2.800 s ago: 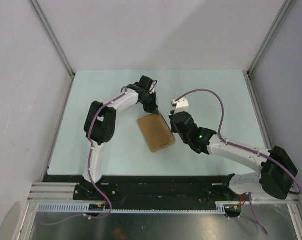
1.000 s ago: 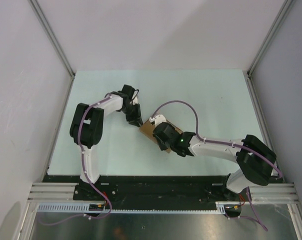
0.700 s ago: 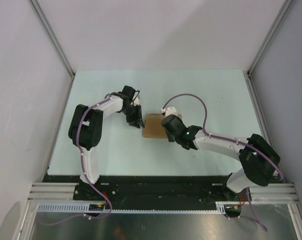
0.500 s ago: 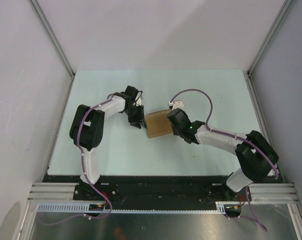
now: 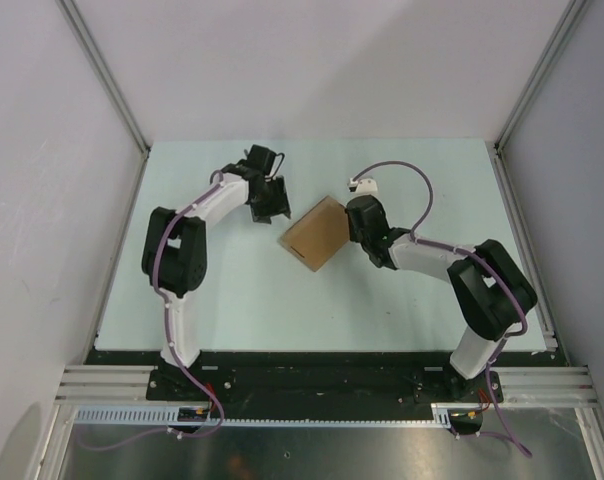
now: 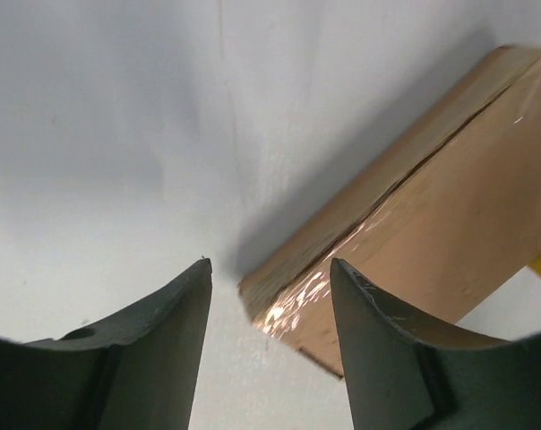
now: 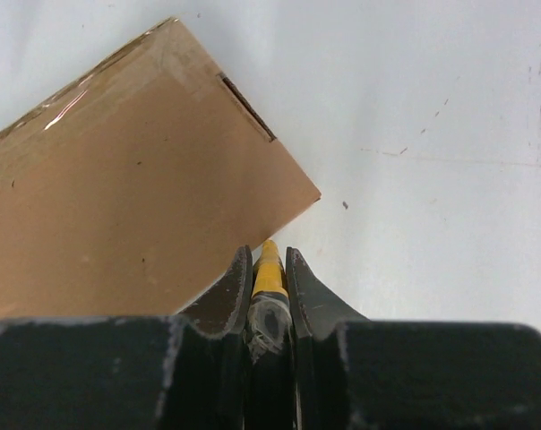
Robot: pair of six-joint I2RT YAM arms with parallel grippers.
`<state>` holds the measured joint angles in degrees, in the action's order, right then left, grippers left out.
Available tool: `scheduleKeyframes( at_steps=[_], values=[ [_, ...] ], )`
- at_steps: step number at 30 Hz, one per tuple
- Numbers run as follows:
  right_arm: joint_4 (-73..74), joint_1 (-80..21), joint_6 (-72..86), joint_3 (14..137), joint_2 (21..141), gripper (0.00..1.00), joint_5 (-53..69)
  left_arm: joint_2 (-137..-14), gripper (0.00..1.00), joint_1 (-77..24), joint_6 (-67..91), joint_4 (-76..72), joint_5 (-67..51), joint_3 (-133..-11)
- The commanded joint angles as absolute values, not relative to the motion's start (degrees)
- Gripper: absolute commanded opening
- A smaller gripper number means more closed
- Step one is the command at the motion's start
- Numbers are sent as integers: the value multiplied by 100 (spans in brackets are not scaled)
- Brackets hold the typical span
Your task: Unpack the express box
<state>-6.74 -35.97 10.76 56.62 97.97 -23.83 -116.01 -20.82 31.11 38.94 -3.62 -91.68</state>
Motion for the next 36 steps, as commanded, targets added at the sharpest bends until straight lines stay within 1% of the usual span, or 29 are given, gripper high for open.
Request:
scheduleKeyframes(
  at_steps=[1, 3, 4, 6, 7, 8, 9, 11, 13, 22, 25, 27, 30, 32, 34, 36],
  values=[
    [-1336, -3533, 914, 5836, 9949, 0, -2224, -12137, 56, -2048, 3297, 3806, -517, -10122],
    [-1423, -3533, 932, 5836, 10002, 0, -2224, -12313, 51, -2057, 3304, 3797, -493, -10213],
    [-1476, -3533, 940, 5853, 10045, 0, -2232, -12340, 45, -2057, 3270, 3806, -501, -10187],
    [-1555, -3533, 958, 5862, 10107, 0, -2259, -12375, 40, -2057, 3182, 3797, -588, -10108],
    [-1677, -3516, 949, 5880, 10142, 0, -2189, -12384, 38, -2057, 3060, 3806, -806, -9986],
    [-1748, -3498, 941, 5889, 10169, 0, -2162, -12401, 36, -2048, 2963, 3806, -1392, -9941],
    [-1810, -3498, 888, 5889, 10186, 0, -2136, -12384, 33, -2048, 2910, 3797, -1711, -9845],
    [-1960, -3489, 844, 5941, 10248, 0, -2083, -12218, 32, -2065, 2901, 3806, -2264, -9450],
    [-2021, -3489, 817, 6003, 10292, 0, -2057, -11972, 30, -2083, 2822, 3797, -2399, -9090],
    [-2171, -3428, 616, 6328, 10529, 0, -1995, -11136, 27, -2250, 2391, 3797, -2189, -7947],
    [-2075, -3437, 580, 6372, 10416, 0, -2372, -10908, 28, -2241, 2391, 3797, -1750, -7831],
    [-1865, -3454, 606, 6433, 10206, 0, -2966, -10749, 37, -2206, 2399, 3788, -1539, -7910],
    [-1478, -3480, 615, 6530, 9802, 0, -3269, -10670, 46, -2136, 2426, 3779, -1529, -8172],
    [-1372, -3577, 537, 6530, 9590, 0, -3139, -10670, 53, -2109, 2443, 3771, -1713, -8322],
    [-1205, -3699, 484, 6530, 9292, 0, -2735, -10749, 55, -2109, 2461, 3744, -1889, -8542],
    [-995, -3788, 413, 6530, 9141, 0, -2138, -10802, 60, -2109, 2496, 3718, -1951, -8683]
  ],
)
